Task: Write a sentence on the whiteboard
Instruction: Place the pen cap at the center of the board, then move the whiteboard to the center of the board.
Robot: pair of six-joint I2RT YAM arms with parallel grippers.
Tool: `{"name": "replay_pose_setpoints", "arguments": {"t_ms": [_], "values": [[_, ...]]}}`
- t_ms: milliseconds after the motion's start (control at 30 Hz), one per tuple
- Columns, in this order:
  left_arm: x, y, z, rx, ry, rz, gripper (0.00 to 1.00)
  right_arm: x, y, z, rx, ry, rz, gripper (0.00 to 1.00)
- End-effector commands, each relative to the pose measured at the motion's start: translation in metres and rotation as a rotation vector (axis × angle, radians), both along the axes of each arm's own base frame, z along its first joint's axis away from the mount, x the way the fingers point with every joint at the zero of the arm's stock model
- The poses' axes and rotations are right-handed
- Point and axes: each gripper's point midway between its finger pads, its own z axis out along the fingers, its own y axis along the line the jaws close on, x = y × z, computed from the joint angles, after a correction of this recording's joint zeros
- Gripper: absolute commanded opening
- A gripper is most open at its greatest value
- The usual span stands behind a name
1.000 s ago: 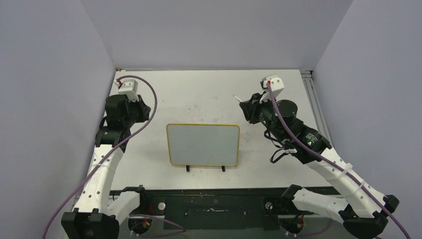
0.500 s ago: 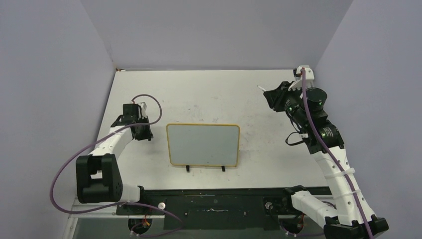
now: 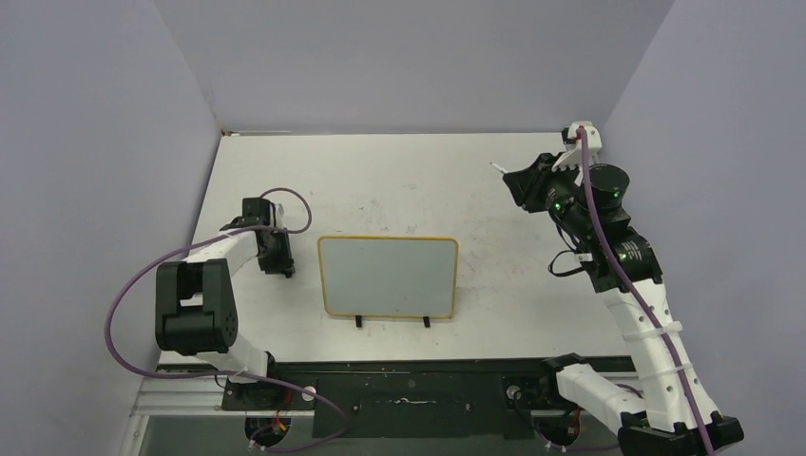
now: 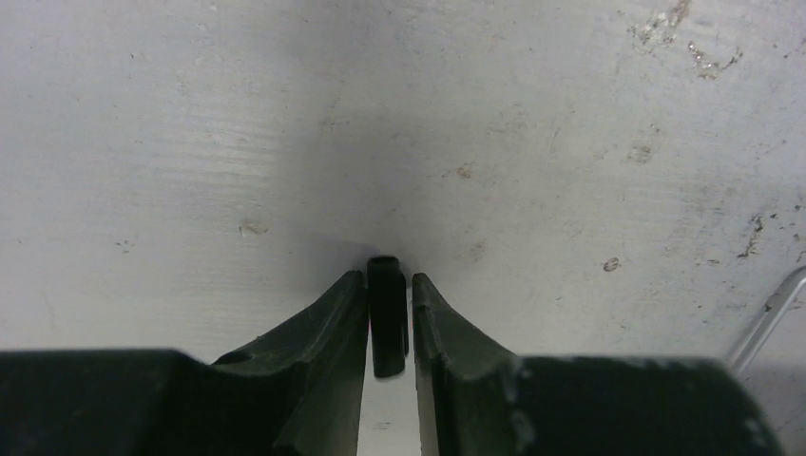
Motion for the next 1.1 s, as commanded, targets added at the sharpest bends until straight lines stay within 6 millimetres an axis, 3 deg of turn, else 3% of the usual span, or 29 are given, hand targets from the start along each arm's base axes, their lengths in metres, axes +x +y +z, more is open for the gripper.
{"name": "replay_pose_setpoints", "arguments": {"t_ms": [0,167,267,400,567,733,833,933,1067], "values": [[0.016,0.012,0.011,0.049,-0.046,0.032,0.27,0.000,0.005,0.023,0.031,-0.049,0.025,0.05],[0.016,0.020,0.013,0.088,-0.054,0.055,0.45,-0.006,0.014,0.029,0.073,-0.049,0.069,0.05],[0.019,0.030,0.030,0.132,-0.105,0.089,0.52,-0.012,0.017,0.032,0.075,-0.060,0.097,0.05],[0.026,0.044,0.075,0.150,-0.278,0.165,0.62,-0.028,0.026,0.046,0.080,-0.097,0.184,0.05],[0.024,0.048,0.165,0.183,-0.611,0.189,0.65,-0.068,0.042,0.075,0.143,-0.175,0.335,0.05],[0.008,0.004,0.211,0.133,-0.723,0.088,0.64,-0.088,0.055,0.052,0.190,-0.136,0.446,0.05],[-0.010,-0.031,0.228,0.142,-0.752,0.004,0.63,-0.105,0.064,0.054,0.245,-0.166,0.524,0.05],[-0.025,-0.055,0.233,0.109,-0.775,-0.048,0.63,-0.111,0.062,0.054,0.232,-0.191,0.512,0.05],[-0.032,-0.070,0.225,0.045,-0.748,-0.099,0.64,-0.107,0.064,0.036,0.246,-0.141,0.499,0.05]]}}
